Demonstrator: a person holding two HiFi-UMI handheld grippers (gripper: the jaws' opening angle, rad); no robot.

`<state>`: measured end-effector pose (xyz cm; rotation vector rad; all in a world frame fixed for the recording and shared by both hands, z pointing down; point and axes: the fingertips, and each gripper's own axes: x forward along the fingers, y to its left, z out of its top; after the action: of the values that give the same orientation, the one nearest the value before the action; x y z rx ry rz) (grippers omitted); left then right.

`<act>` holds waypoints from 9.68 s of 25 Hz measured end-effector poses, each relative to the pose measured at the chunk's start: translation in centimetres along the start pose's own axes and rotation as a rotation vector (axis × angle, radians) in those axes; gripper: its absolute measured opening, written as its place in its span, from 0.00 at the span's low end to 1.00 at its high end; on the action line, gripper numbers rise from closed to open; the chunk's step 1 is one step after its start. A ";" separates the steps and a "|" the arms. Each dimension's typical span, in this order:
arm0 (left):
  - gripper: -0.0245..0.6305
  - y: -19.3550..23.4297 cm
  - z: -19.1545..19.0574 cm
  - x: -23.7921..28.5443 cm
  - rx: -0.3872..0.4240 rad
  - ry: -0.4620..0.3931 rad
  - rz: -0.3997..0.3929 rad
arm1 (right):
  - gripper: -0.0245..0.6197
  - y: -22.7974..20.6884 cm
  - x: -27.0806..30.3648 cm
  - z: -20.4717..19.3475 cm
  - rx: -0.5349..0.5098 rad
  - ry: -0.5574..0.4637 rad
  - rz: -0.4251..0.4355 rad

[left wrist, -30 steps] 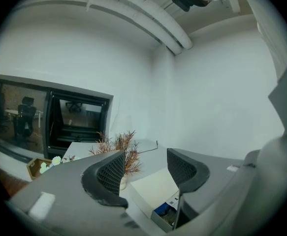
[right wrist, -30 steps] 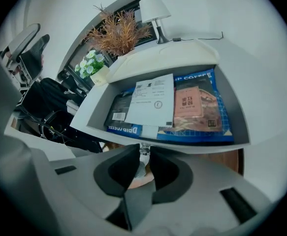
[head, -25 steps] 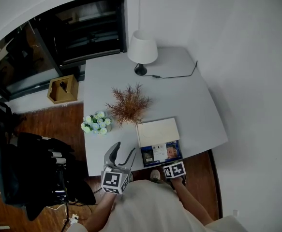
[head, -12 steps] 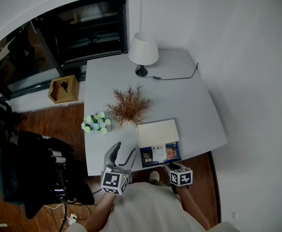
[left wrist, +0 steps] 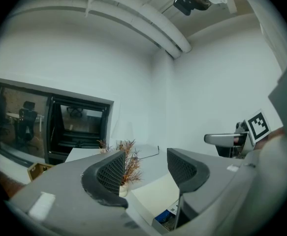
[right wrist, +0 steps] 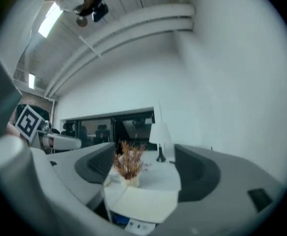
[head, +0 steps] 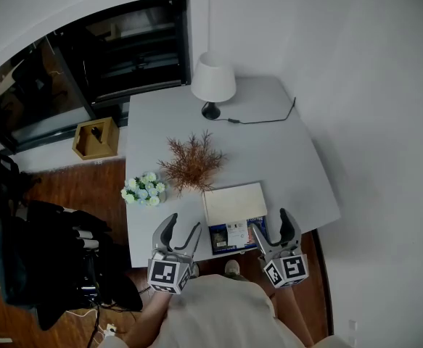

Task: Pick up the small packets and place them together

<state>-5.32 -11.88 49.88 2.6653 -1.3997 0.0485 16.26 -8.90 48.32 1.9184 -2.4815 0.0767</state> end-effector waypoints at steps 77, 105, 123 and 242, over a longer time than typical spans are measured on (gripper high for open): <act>0.46 0.5 -2.2 2.8 -0.070 0.104 -0.026 | 0.16 1.9 4.1 -19.2 0.113 0.725 0.300; 0.46 2.8 -2.3 0.2 -0.075 0.096 0.063 | 0.56 3.9 13.5 -23.2 -0.059 0.834 0.089; 0.43 1.3 0.9 1.3 -0.012 -0.022 0.018 | 0.60 1.7 6.2 0.7 -0.052 -0.049 0.140; 0.44 1.7 0.2 0.3 -0.014 -0.002 0.061 | 0.45 -8.2 8.2 -12.1 0.129 0.378 -0.081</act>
<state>-6.53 -13.13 49.87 2.6116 -1.4763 0.0411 21.80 -18.42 60.96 1.8380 -2.1950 0.5556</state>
